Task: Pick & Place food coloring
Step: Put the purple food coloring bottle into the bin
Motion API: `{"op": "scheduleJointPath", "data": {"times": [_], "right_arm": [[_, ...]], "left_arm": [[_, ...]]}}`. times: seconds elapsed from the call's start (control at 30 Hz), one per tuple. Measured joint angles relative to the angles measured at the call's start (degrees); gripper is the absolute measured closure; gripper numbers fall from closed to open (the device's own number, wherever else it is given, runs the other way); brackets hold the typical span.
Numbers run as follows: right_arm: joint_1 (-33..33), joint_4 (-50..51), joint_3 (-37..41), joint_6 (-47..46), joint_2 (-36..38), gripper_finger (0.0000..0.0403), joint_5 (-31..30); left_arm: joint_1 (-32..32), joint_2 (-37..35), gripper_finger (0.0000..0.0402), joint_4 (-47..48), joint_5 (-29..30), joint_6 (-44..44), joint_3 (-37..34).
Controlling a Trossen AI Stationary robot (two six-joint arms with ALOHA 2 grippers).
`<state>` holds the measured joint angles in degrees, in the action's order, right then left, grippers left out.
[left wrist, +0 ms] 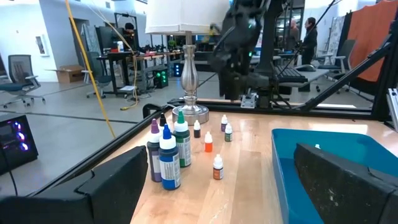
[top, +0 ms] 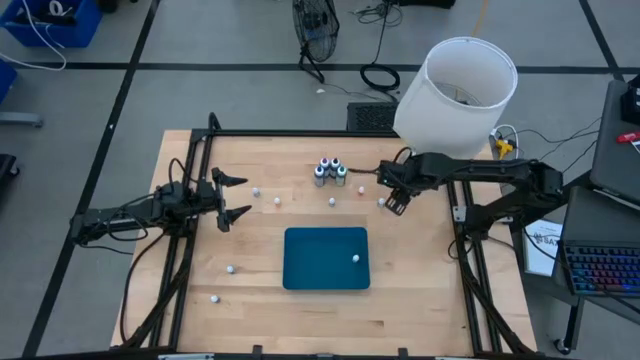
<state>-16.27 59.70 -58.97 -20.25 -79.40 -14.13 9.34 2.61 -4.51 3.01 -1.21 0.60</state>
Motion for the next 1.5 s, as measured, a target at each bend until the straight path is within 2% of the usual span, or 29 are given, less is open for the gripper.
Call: {"op": "scheduleJointPath", "data": {"times": [0.1,0.43,1.03,1.23,1.5], "right_arm": [[-2.17,-4.65,4.5,1.05,0.1,0.0224,2.39],[-3.98,-17.31,13.82,1.68,0.07,0.0227,4.0],[-3.96,-20.83,14.87,2.06,0.11,0.023,3.8],[-3.96,-20.95,14.87,2.5,0.11,0.0269,3.73],[-3.9,-22.01,14.85,5.28,0.18,0.0365,3.69]], "left_arm": [[0.0,0.02,0.0002,0.0,0.0,0.0,0.0],[0.0,0.02,0.0002,0.0,0.0,0.0,0.0],[-0.02,0.0,0.0002,0.0,0.0,0.0,0.0],[0.0,0.01,0.0002,0.0,0.0,0.0,0.0],[-0.02,0.0,0.0002,-0.01,0.0,0.0,0.0]]}}
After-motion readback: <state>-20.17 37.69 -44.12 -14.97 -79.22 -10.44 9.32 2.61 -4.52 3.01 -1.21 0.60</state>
